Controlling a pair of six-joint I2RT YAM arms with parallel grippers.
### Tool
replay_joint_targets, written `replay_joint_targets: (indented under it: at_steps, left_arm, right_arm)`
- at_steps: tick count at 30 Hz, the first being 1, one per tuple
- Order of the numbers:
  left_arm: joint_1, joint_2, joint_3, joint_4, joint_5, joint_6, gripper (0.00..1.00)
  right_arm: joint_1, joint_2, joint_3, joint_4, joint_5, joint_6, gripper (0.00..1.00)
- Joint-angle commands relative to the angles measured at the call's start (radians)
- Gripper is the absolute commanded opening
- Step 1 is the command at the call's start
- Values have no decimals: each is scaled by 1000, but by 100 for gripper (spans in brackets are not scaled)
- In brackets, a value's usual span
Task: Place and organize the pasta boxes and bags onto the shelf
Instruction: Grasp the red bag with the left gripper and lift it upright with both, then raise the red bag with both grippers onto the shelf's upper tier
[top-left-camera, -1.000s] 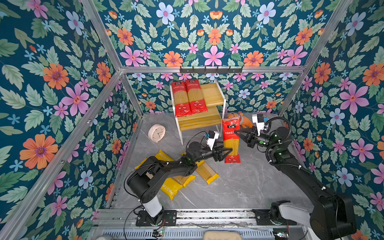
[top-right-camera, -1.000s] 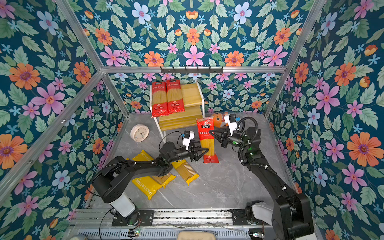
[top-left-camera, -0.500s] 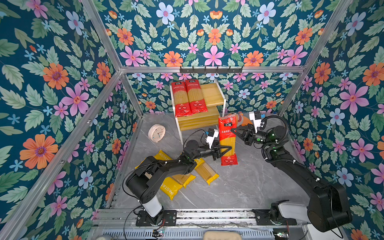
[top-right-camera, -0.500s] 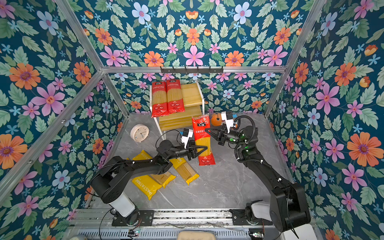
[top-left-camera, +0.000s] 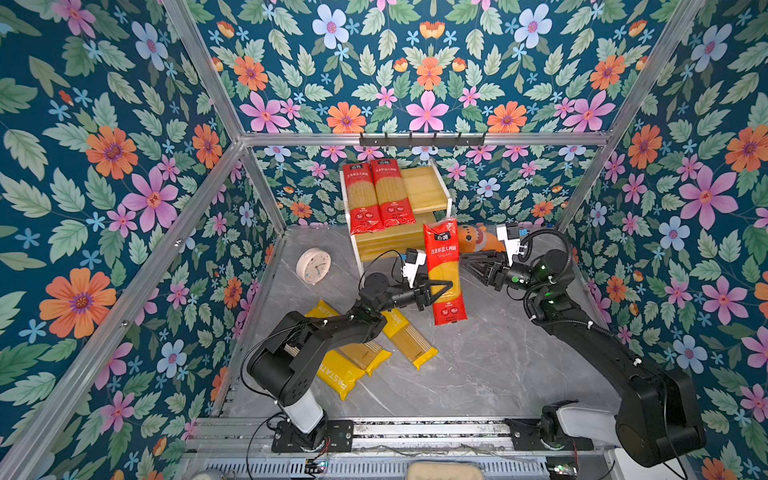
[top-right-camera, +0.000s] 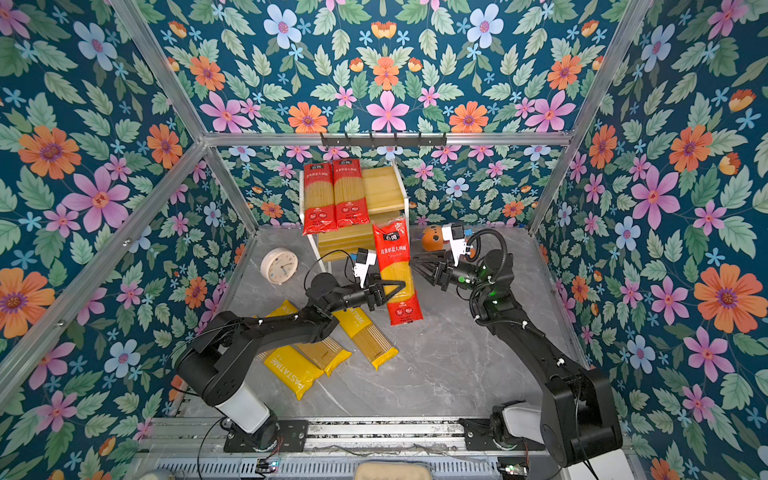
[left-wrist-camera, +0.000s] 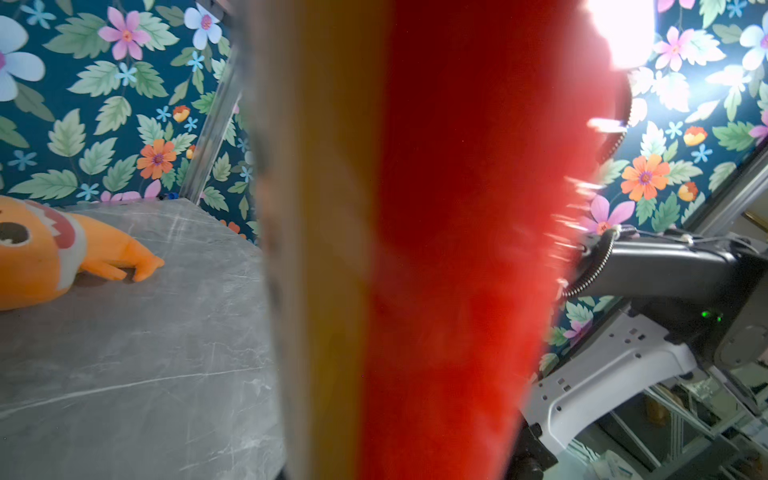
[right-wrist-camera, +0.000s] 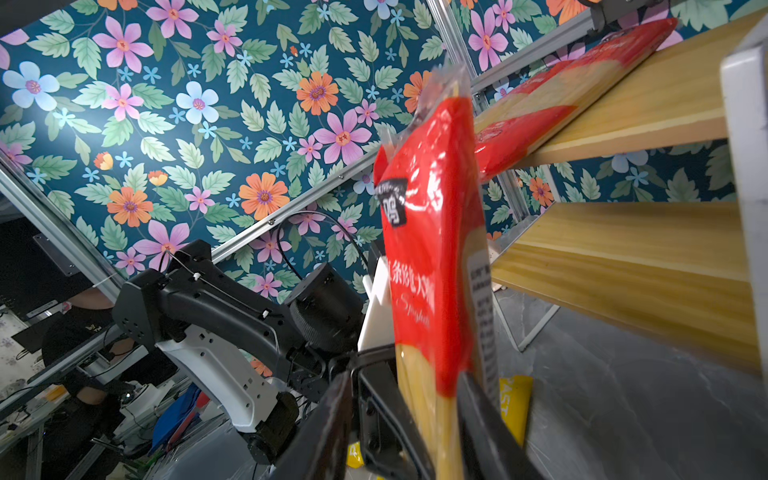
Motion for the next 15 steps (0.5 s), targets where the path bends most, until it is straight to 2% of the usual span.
replay_joint_targets:
  at_steps: [1, 8, 15]
  left_arm:
    - [20, -22, 29, 54, -18, -20, 10]
    - [25, -66, 112, -119, -15, 18, 13]
    - [34, -74, 204, -208, 7, 11, 14]
  right_arm:
    - [-12, -10, -23, -94, 9, -41, 45]
    - [-19, -54, -130, -236, 39, -124, 48]
    - [-2, -82, -233, -181, -38, -157, 56]
